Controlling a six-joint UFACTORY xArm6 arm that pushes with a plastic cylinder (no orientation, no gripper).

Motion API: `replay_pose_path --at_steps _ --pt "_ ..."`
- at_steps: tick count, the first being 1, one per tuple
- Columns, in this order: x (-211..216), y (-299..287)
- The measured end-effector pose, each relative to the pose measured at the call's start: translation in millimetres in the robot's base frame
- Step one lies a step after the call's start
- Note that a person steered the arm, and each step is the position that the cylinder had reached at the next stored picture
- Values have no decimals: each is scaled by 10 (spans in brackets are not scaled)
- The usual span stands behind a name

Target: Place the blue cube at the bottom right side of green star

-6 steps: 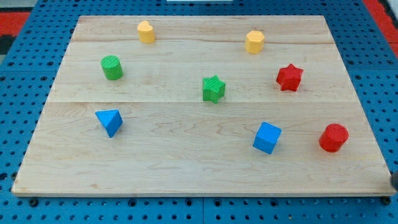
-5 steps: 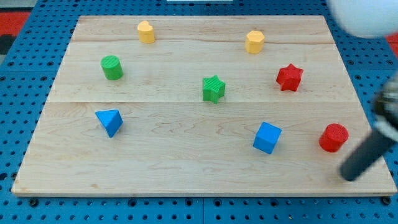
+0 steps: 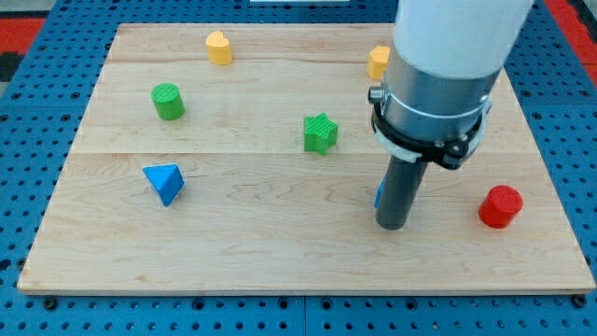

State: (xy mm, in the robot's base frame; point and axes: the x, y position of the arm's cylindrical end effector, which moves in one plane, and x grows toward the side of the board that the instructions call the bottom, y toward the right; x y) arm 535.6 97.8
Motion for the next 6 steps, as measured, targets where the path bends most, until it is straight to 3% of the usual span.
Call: replay_pose_path --at_steps 2,3,5,6 --pt "-107 517" --pt "-214 485" --pt "-538 -522" --pt "-599 -331"
